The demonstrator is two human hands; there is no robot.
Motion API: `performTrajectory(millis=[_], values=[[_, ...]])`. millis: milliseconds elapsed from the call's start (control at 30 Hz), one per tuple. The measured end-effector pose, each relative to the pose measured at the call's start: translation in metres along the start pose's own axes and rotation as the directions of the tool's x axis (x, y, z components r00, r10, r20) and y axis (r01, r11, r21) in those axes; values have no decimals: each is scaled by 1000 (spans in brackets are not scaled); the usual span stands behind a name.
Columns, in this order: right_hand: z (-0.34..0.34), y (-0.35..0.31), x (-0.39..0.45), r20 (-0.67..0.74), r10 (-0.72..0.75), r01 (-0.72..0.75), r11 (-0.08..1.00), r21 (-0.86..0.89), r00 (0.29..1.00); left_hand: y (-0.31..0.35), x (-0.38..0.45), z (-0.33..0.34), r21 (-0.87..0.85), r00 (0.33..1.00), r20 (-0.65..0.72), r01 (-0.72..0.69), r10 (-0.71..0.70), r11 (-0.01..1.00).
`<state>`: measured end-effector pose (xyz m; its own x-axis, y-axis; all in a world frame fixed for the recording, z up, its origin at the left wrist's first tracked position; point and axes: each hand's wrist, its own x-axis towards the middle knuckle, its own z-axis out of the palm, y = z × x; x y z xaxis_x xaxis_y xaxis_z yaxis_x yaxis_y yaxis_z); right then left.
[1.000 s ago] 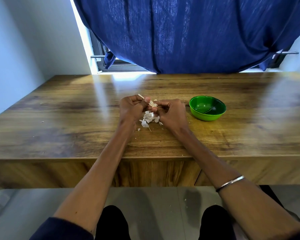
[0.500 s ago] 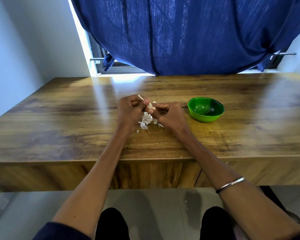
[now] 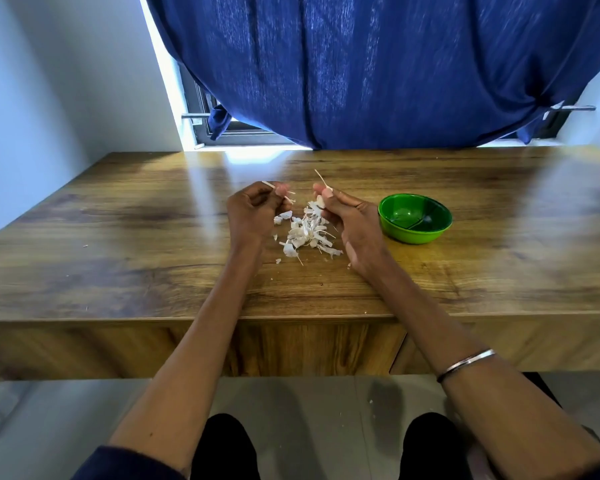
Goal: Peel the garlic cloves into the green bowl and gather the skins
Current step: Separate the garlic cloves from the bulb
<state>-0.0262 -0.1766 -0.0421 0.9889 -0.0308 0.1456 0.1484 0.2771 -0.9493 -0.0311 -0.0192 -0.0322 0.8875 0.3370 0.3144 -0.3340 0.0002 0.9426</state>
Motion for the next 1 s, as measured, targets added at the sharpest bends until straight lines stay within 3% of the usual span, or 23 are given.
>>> performTrajectory(millis=[67,133,200,267,367,467,567,667,833,933,1000], values=[[-5,1,3,-5,11,-11,1000,-10,1000,-3,1,-1,25,999,-27,-46,47,999],[-5,2,3,8,22,-22,1000,0,1000,-5,0,1,164,993,-26,-108,113,981],[-2,0,2,15,40,-41,999,28,999,-4,-4,2,354,990,45,-138,131,925],[1,-1,1,4,56,-56,997,54,998,-1,-6,4,423,982,117,-186,151,887],[1,-1,0,-28,49,-49,999,19,998,4,-10,8,368,949,181,-309,259,877],[0,-1,0,-63,10,-11,1000,-12,998,3,-14,12,308,934,281,-304,219,901],[0,-1,-1,-60,-11,10,1000,-27,998,0,-15,11,281,941,265,-284,210,917],[2,-2,-3,-20,-10,9,999,-34,1000,1,-15,11,218,965,188,-223,183,950],[4,0,-3,-38,-163,153,970,-187,986,-4,-10,12,44,986,165,11,-18,999],[5,3,-2,-2,-224,215,936,-280,975,-5,-11,13,8,991,128,31,-32,999],[5,4,-1,9,-175,172,958,-231,985,-5,-11,13,15,991,130,37,-39,999]])
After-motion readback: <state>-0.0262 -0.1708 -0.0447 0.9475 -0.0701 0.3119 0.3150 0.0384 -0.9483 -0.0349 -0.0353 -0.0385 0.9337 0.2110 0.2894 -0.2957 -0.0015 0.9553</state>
